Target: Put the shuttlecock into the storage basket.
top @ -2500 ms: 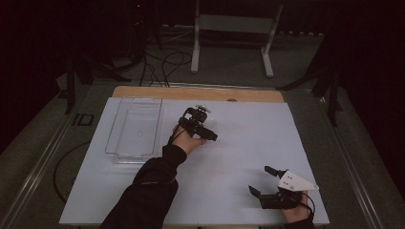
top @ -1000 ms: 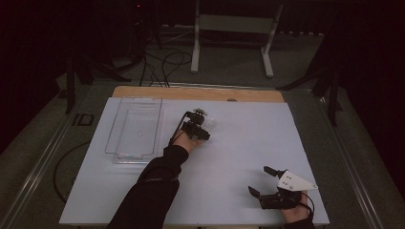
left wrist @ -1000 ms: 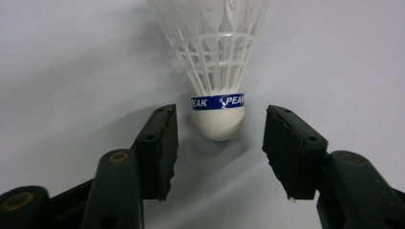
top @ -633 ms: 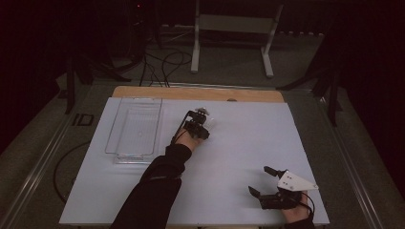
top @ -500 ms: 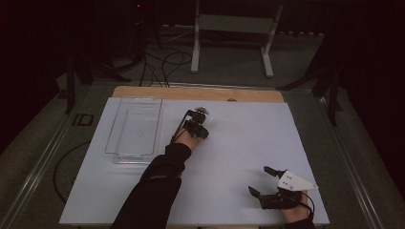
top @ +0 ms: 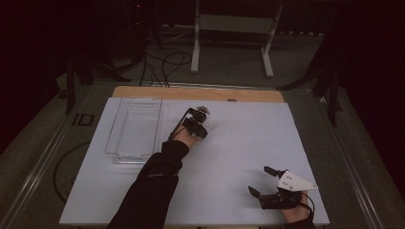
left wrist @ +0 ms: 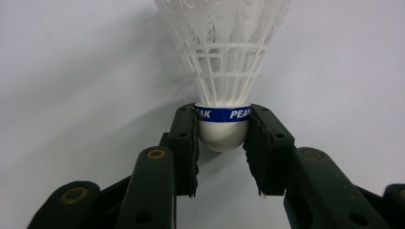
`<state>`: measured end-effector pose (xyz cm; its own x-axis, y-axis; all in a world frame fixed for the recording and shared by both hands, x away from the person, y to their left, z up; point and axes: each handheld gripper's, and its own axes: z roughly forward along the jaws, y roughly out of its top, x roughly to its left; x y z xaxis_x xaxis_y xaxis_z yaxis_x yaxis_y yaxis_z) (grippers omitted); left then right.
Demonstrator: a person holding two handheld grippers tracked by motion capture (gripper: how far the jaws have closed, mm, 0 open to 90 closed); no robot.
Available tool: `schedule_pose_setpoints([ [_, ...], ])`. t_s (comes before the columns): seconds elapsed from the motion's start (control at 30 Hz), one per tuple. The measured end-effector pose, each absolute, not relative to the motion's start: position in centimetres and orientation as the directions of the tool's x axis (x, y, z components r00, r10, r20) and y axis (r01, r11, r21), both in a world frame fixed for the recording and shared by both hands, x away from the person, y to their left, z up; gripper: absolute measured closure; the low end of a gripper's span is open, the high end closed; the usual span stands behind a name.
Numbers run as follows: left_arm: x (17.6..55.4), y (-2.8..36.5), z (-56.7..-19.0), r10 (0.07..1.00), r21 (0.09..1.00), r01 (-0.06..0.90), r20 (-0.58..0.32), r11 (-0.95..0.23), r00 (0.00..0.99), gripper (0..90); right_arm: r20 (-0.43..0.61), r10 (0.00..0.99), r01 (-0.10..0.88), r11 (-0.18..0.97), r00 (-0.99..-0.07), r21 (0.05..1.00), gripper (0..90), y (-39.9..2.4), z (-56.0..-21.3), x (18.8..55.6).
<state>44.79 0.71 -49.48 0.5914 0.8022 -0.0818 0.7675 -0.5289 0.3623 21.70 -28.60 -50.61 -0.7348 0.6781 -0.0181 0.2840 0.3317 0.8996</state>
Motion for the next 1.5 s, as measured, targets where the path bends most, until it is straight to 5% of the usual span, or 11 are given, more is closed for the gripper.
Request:
schedule_pose_setpoints([
  [1.5,40.1,2.7,-43.6,0.529,0.288,0.549,-0.151,-0.785,0.835,66.4,-0.014,0.671,0.285,0.333,-0.741,0.899,10.3,-28.5,-50.9,21.9],
])
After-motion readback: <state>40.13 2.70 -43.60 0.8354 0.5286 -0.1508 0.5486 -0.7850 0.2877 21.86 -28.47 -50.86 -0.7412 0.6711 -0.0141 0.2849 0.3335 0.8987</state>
